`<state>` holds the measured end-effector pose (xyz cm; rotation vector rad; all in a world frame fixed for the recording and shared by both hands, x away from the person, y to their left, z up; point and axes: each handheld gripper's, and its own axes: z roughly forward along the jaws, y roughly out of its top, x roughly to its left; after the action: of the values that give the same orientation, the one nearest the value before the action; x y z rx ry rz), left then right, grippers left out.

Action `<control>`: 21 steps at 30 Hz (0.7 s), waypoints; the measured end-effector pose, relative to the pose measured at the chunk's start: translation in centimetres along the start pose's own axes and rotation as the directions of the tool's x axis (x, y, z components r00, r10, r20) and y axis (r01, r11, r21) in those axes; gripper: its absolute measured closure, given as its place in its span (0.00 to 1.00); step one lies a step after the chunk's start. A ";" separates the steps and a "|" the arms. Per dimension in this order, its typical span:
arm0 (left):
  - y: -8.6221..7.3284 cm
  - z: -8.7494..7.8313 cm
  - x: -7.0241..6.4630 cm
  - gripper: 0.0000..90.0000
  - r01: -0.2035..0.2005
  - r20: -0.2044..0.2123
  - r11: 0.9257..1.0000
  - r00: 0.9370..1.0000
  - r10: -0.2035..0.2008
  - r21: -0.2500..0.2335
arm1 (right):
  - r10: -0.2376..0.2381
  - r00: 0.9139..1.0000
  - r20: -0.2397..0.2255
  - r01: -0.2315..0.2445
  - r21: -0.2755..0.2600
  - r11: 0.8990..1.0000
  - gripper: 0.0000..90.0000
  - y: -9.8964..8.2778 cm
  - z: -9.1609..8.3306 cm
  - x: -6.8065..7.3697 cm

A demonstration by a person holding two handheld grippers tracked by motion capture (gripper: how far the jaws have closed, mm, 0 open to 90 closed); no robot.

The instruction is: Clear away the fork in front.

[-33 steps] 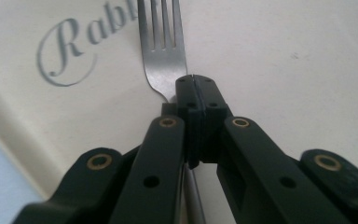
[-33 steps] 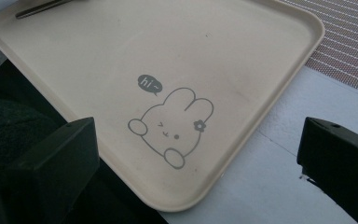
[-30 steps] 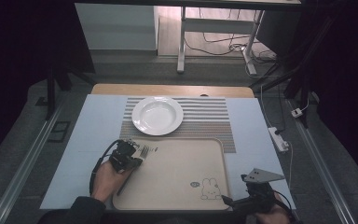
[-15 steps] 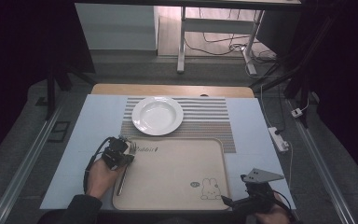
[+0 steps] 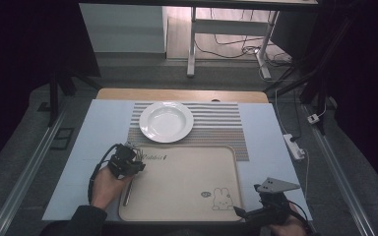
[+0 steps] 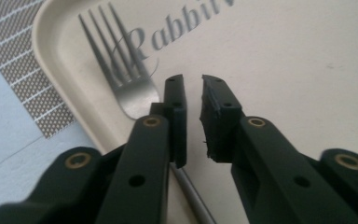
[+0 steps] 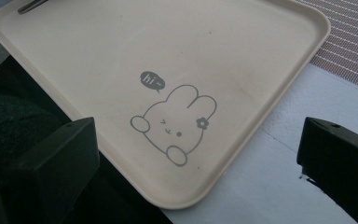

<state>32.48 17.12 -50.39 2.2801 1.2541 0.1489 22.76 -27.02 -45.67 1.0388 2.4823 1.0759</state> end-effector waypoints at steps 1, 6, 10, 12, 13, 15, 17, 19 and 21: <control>0.0 -0.1 -0.1 0.85 -0.003 0.003 1.000 1.000 0.003 -0.004 | 0.000 1.000 0.000 0.000 0.000 1.000 0.00 0.0 0.0 0.0; -0.1 -0.7 -0.3 0.75 -0.016 0.021 0.999 1.000 0.017 -0.044 | 0.002 1.000 -0.004 -0.002 -0.003 1.000 0.00 0.0 0.0 0.0; -0.2 -1.1 -0.4 0.65 -0.017 0.031 0.998 0.999 0.019 -0.068 | 0.002 1.000 -0.006 -0.002 -0.001 1.000 0.00 0.0 0.0 0.0; -0.3 -1.4 -0.4 0.59 -0.024 0.046 0.995 0.999 0.028 -0.094 | 0.003 1.000 -0.006 -0.003 -0.001 1.000 0.00 0.0 0.0 0.0; -0.4 -1.5 -0.4 0.55 -0.016 0.055 0.995 0.998 0.022 -0.103 | 0.005 1.000 -0.006 -0.005 -0.001 1.000 0.00 0.0 0.0 0.0; -0.5 -1.8 -0.3 0.49 -0.008 0.076 0.993 0.997 0.017 -0.120 | 0.004 1.000 -0.007 -0.004 -0.002 1.000 0.00 0.0 0.0 0.0; -0.6 -2.2 -0.3 0.40 0.002 0.104 0.990 0.995 0.013 -0.144 | 0.003 1.000 -0.007 -0.003 -0.001 1.000 0.00 0.0 0.0 0.0; -0.8 -2.7 -0.3 0.30 0.008 0.120 0.984 0.993 0.013 -0.179 | 0.004 1.000 -0.006 -0.004 -0.003 1.000 0.00 0.0 0.0 -0.1; -1.1 -3.1 -0.4 0.22 0.017 0.133 0.980 0.991 0.009 -0.196 | 0.005 1.000 -0.007 -0.005 -0.002 1.000 0.00 0.0 0.0 0.0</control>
<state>30.37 18.45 -48.22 2.0817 1.1238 0.1124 22.78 -27.06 -45.69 1.0428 2.4849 1.0843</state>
